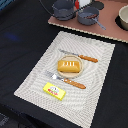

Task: Interact with the objects in diverse but meaningful ways.

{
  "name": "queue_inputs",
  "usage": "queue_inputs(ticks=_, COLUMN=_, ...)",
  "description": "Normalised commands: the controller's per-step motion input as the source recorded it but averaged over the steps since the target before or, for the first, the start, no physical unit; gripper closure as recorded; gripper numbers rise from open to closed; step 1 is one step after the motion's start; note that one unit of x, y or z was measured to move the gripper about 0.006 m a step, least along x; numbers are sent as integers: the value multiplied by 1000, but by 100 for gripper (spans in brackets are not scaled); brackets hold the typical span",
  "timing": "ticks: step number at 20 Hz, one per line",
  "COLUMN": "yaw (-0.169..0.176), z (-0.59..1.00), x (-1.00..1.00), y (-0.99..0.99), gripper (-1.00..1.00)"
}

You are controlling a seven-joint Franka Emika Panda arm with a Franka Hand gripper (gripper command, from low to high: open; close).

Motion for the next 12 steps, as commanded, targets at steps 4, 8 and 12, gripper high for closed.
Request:
queue_inputs(ticks=4, yaw=-25, z=160, x=509, y=664, gripper=-100)
queue_inputs(ticks=8, yaw=-25, z=150, x=539, y=623, gripper=-100)
queue_inputs(ticks=12, yaw=-46, z=274, x=471, y=536, gripper=-100)
